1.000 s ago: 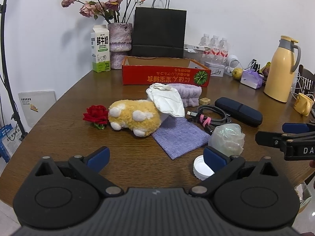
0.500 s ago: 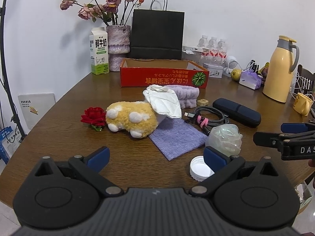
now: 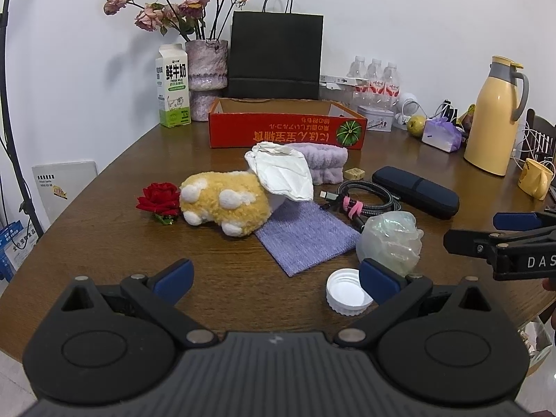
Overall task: Organize objects
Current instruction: 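Grasp the white bottle cap with the left gripper while the right grasps the iridescent bag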
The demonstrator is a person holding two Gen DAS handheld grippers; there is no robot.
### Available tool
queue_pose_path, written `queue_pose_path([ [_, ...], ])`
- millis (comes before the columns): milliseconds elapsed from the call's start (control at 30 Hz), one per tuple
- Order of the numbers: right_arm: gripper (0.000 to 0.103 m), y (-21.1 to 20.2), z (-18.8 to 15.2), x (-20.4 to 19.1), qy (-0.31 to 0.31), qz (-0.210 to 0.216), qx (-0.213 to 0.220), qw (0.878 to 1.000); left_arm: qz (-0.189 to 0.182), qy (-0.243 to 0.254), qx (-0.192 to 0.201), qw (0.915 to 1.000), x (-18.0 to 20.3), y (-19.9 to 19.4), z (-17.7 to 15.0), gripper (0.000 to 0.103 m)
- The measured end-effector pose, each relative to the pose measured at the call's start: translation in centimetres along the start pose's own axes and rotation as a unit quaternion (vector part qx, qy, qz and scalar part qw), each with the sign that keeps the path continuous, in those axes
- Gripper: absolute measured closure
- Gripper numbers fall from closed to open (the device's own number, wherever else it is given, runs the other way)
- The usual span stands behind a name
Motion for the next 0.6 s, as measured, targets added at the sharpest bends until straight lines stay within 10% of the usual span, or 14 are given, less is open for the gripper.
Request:
queue_pose_path([
  [600, 0.0, 1.0, -0.3, 1.1, -0.015, 0.013, -0.001, 1.0, -0.027, 0.005, -0.036, 0.999, 3.0, 3.5, -1.8, 0.01],
])
Point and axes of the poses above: each gripper's, at about its wrist camera, not at the fingertips, and y roughly the way its jaws point, x to its right, z to its top, the point moved 10 cm from there along y, roughly the way its jaws point, and after that the axes turned 8 degrees about -z, right-handed, at the moved point
